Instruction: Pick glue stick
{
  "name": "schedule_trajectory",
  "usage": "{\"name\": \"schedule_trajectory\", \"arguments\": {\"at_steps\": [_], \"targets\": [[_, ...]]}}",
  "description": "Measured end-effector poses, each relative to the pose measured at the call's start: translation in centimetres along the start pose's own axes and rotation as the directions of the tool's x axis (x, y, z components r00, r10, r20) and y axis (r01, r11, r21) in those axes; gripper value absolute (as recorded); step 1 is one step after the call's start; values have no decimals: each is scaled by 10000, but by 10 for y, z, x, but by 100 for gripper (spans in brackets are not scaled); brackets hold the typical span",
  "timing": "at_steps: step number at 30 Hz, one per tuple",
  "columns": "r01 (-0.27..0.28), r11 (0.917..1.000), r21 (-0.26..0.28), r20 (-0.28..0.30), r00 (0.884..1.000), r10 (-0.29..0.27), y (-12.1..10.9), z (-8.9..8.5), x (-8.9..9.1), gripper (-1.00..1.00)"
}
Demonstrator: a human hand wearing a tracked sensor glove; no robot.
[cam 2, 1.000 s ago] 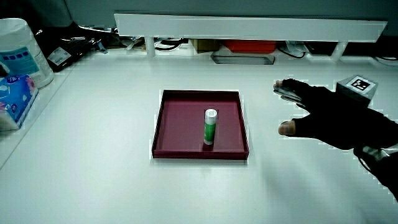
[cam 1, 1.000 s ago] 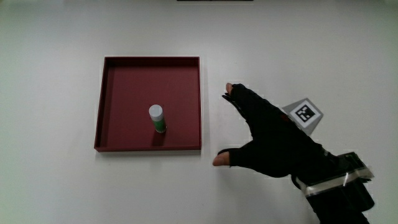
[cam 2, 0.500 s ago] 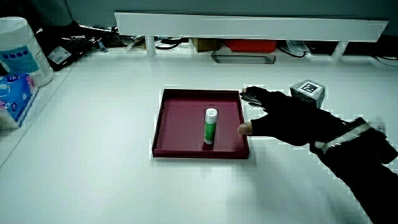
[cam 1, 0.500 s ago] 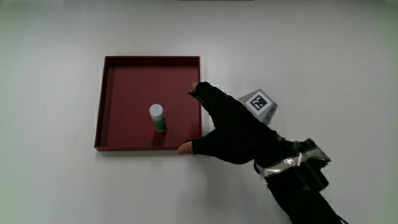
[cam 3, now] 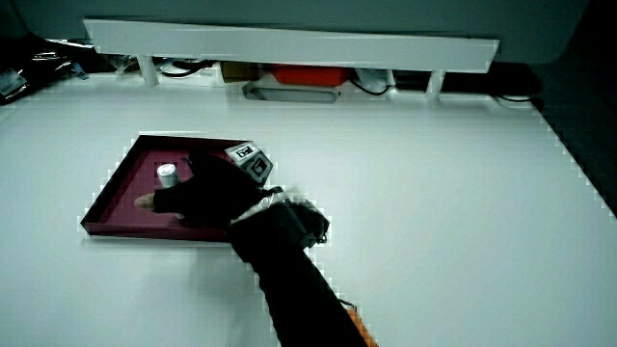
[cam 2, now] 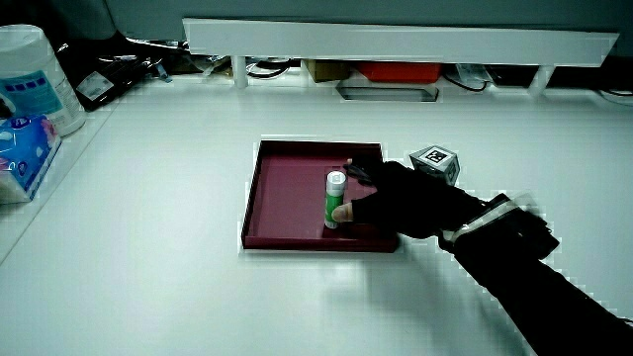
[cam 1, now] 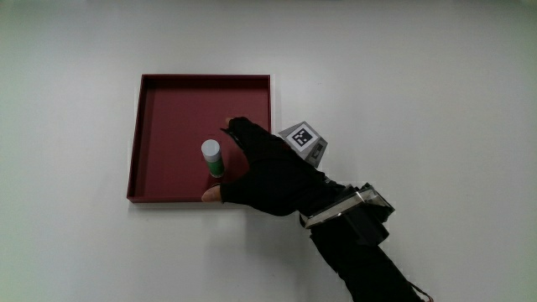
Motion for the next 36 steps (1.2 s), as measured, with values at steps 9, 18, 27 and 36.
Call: {"name": "schedule_trajectory", "arguments": {"at_steps": [9, 18, 27, 36], "targets": [[160, 9971, 746, 191, 9997, -175, 13, -9, 5, 0], [-223, 9958, 888, -328, 9991, 253, 15, -11, 12, 13], [-399, 9833, 1774, -648, 9965, 521, 14, -14, 14, 42], [-482, 9790, 1981, -706, 9955, 633, 16, -18, 13, 71]]}}
